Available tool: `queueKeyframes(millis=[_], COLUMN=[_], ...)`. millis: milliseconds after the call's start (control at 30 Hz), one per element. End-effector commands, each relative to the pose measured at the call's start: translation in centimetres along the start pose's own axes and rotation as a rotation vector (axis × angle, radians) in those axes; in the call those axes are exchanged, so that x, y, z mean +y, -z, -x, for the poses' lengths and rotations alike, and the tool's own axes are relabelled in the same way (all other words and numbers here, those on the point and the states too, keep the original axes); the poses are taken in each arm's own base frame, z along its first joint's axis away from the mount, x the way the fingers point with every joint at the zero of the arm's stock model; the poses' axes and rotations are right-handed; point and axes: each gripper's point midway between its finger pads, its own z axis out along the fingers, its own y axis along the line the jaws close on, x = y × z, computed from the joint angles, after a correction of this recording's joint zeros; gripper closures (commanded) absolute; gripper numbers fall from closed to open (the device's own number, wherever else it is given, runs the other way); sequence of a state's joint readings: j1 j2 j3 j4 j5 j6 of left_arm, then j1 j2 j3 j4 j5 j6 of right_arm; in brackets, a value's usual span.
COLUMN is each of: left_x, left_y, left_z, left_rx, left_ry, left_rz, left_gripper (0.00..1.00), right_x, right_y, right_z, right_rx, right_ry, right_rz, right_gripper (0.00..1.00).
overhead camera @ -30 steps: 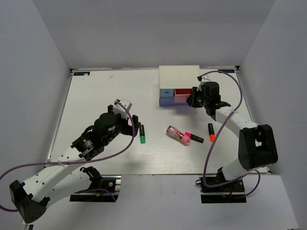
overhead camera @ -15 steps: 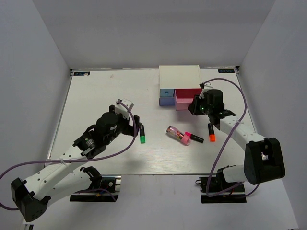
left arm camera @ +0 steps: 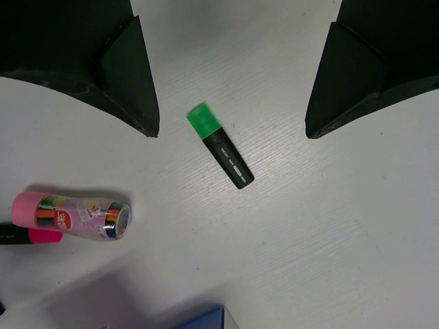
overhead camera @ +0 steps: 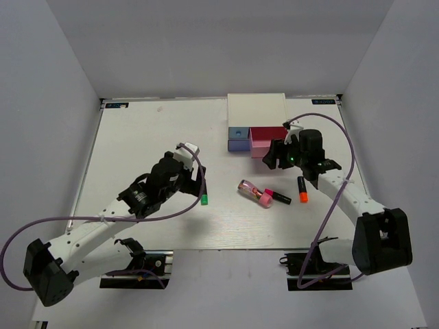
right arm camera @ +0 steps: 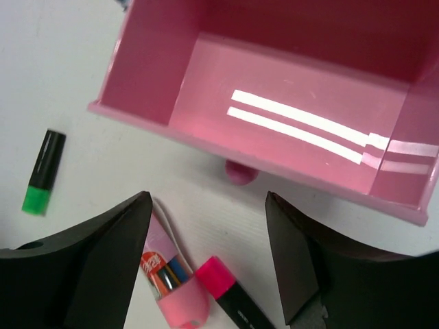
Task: Sort the stationery into containers
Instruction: Open the drawer in the storage box, then pick up the pen from the center of the board.
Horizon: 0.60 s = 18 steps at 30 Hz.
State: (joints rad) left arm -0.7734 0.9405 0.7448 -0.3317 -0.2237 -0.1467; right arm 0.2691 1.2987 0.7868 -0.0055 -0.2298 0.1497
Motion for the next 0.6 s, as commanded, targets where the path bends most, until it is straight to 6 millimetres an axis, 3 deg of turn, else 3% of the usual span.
queueKeyframes(millis=[0, 67, 167, 200, 267, 300, 367, 400, 533, 567], left_x=[-0.2, -0.4, -0.6, -0.8, -0.6, -0.7, -1.0, -0.9, -1.1, -1.0], left_y=[-0.9, -1.4, -2.4, -2.7, -3.6, -3.9, -4.5, -5.0, -6.1, -6.3], left_z=[-0.1, -0.3, -0.5, -0.3, -1.2, -1.1, -1.4, -2.2, -4.3, -4.1], left_rx=[0.018, 0.034, 0.057, 0.060, 0.101, 0.106, 0.119, 0.143, 0.203, 0.198], left_ry=[0.024, 0.052, 0.099, 0.115, 0.154, 0.169, 0.217, 0.229, 0.288, 0.314], left_rz=[0.004, 0.007, 0.024, 0.025, 0.063, 0.066, 0.086, 0.107, 0.152, 0.170], left_gripper=[0.04, 0.08, 0.31, 0.45, 0.55, 0.55, 0.53, 0.41, 0.27, 0.25], right_x=[1.6, 2.7, 3.9, 4.5, 4.7, 5.1, 5.4, 5.5, 5.5, 5.4], right_y=[2.0, 2.9, 4.3, 4.7, 5.1, 5.8, 6.3, 6.7, 7.7, 7.7], right_z=[-1.2, -1.2, -2.3, -2.9, -2.8, -2.1, -1.6, -1.2, 0.5, 0.6], right_rx=[0.056, 0.055, 0.081, 0.102, 0.097, 0.068, 0.041, 0.022, -0.063, -0.069], right_ry=[0.081, 0.127, 0.172, 0.188, 0.200, 0.223, 0.247, 0.262, 0.323, 0.328], right_rz=[0.090, 0.147, 0.225, 0.253, 0.270, 0.278, 0.284, 0.281, 0.254, 0.246], right_gripper=[0.29, 0.32, 0.46, 0.60, 0.72, 0.79, 0.81, 0.81, 0.52, 0.49])
